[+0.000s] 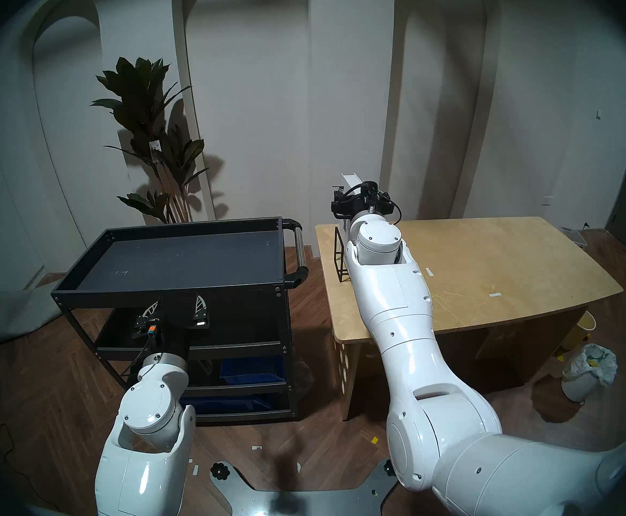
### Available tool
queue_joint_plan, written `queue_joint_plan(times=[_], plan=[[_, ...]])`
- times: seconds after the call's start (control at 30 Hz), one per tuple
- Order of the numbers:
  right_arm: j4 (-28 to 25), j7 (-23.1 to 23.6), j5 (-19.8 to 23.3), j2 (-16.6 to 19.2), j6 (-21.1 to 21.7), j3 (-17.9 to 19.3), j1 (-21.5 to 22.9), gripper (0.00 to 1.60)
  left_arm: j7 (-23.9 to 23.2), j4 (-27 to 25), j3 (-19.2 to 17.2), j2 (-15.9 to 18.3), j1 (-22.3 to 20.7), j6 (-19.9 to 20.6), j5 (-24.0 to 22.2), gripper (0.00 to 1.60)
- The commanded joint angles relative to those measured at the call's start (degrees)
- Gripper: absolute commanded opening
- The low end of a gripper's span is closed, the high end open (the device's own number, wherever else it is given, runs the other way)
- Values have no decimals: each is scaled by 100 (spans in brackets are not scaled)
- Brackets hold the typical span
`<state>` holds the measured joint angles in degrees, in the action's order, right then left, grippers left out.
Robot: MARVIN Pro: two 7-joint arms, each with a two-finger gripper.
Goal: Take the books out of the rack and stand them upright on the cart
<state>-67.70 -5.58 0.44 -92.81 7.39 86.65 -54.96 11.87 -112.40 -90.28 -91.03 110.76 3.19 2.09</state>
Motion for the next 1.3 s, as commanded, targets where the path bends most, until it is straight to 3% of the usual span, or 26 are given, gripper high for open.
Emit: queue_joint_plan(times=[0.0, 0.1, 0.13, 0.17, 0.2, 0.23, 0.33, 0.4, 0.43, 0.83, 0.97, 1.27], plan=[[-69, -24, 13, -44, 2, 2, 66, 136, -7, -157, -45, 16, 28, -52, -25, 160], [-61, -24, 15, -53, 1, -9, 64, 124, -2, -159, -56, 14, 35, -55, -30, 160], [-59, -26, 16, -55, -1, -11, 63, 108, -3, -160, -58, 14, 37, -55, -32, 160], [-56, -28, 18, -58, -6, -12, 61, 108, -5, -161, -61, 15, 39, -56, -34, 160], [-60, -75, 31, -92, -85, 8, 44, 98, -7, -162, -64, 16, 41, -60, -36, 160], [-92, -71, 35, -94, -84, 7, 27, 81, -12, -165, -67, 17, 44, -61, -39, 160], [-234, -68, 66, -109, -54, 16, -26, 67, -19, -169, -73, 21, 48, -62, -43, 160], [-334, -68, 83, -109, -27, 13, -58, 30, -26, -173, -78, 22, 49, -67, -50, 160], [-379, -56, 93, -102, -33, 8, -75, 0, -30, -180, -80, 22, 50, -66, -53, 160], [-1017, 1, 179, -58, 129, -39, -153, 0, -111, -324, -91, 45, 69, -60, -78, 160], [-1375, 106, 394, -120, 583, 39, -52, 0, -164, -423, -79, 34, 81, -5, -129, 160], [-1870, 55, 407, -101, 1028, 55, 195, 0, -156, -550, 11, 49, -6, 298, -40, 160]])
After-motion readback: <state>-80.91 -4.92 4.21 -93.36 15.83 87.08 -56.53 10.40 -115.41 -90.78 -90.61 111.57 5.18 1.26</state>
